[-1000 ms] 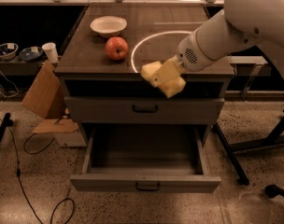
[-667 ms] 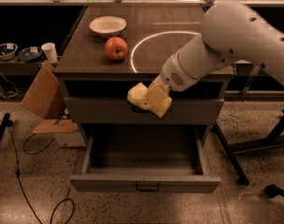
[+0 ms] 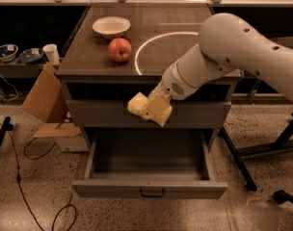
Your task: Place sponge into middle drawer
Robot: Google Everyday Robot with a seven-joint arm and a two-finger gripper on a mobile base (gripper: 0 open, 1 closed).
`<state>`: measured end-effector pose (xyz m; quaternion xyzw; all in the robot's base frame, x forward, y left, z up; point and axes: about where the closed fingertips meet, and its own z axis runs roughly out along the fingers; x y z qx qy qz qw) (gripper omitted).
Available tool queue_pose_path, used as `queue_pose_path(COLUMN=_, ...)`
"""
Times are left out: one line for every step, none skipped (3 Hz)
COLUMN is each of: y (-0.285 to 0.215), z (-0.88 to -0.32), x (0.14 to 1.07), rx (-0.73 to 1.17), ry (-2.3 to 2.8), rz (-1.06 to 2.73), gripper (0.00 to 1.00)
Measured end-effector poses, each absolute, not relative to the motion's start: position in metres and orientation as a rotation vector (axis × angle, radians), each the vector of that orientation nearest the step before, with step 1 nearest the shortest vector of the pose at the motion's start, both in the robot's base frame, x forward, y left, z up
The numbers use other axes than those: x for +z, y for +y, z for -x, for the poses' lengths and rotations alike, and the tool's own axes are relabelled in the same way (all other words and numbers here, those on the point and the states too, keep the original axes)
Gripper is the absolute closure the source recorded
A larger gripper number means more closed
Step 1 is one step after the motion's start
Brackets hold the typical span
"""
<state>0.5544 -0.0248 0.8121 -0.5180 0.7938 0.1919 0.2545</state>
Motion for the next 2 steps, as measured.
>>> queue_pose_path(y=-0.034, z=-0.567, x=0.762, rx=0.537, ry=2.243, rz=1.376, gripper=1.0)
queue_pose_path(y=-0.062, z=-0.563, x=0.697, rx=0.568, ry=2.391, rz=1.31, gripper=1.0)
